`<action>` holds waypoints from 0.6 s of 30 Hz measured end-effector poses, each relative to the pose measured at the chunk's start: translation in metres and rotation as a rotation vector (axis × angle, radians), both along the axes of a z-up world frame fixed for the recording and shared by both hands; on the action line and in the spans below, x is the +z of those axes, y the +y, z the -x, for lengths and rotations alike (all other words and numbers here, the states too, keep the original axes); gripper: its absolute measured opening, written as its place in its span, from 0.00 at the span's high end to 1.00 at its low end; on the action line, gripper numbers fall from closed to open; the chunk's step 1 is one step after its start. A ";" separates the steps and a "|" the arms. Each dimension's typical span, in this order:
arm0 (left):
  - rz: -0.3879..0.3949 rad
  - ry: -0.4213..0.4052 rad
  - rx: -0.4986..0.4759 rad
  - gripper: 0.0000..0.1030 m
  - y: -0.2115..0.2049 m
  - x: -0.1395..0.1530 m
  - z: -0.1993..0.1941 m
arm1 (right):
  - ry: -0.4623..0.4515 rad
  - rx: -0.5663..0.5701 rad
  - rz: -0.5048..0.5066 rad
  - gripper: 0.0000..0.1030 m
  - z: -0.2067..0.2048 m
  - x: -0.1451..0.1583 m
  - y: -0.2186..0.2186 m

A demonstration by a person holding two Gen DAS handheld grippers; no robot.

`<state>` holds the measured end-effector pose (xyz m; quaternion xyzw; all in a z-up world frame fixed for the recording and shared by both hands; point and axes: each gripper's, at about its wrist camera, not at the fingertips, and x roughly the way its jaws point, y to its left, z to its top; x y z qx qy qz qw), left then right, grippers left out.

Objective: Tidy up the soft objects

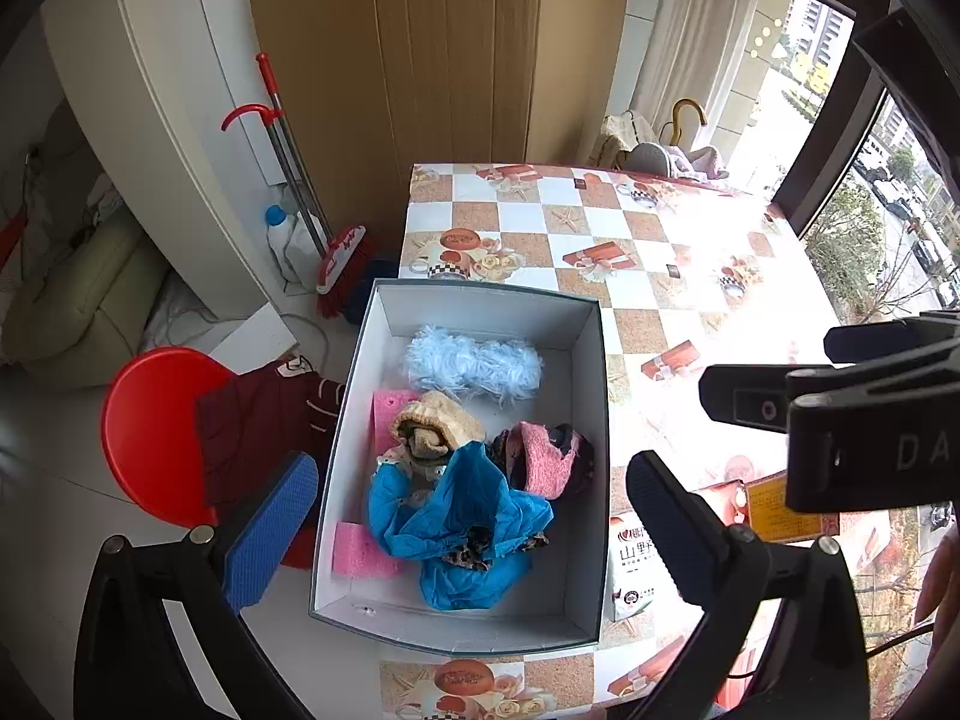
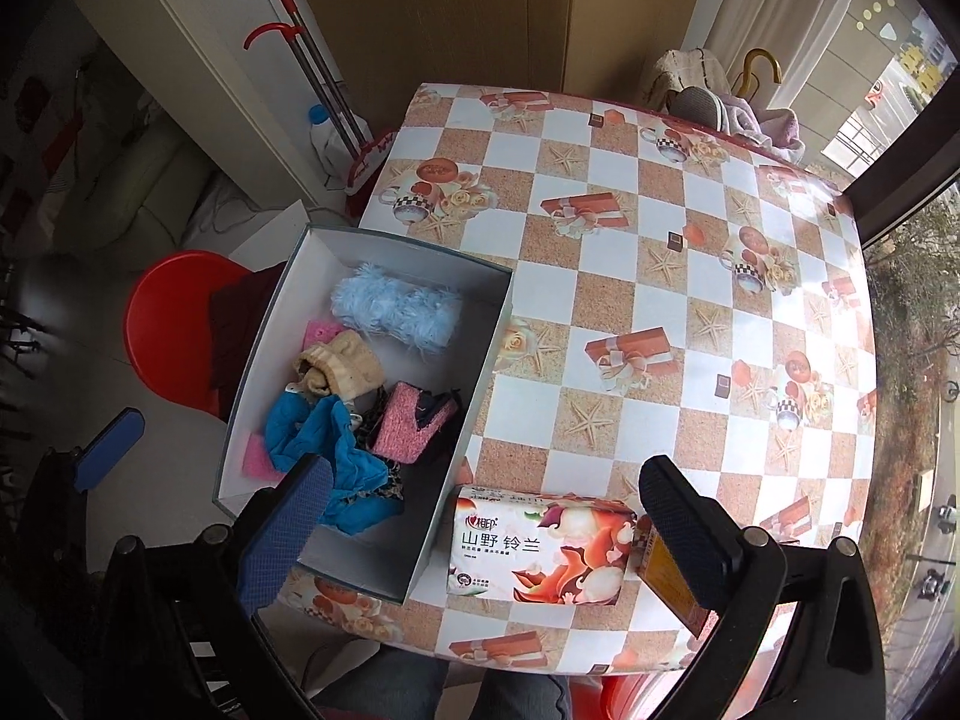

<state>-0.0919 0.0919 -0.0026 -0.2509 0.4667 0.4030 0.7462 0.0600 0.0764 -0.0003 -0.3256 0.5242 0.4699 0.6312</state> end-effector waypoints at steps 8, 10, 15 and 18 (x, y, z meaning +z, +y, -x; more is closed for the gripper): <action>0.064 0.068 0.007 0.00 -0.007 -0.015 0.007 | 0.034 0.013 0.020 0.00 0.012 -0.010 -0.013; 0.075 0.079 0.004 0.00 -0.007 -0.017 0.008 | 0.043 0.013 0.026 0.00 0.016 -0.012 -0.014; 0.081 0.089 0.006 0.00 -0.009 -0.018 0.010 | 0.046 0.004 0.035 0.00 0.020 -0.016 -0.019; 0.094 0.090 0.007 0.00 -0.009 -0.020 0.010 | 0.041 -0.006 0.042 0.00 0.021 -0.018 -0.022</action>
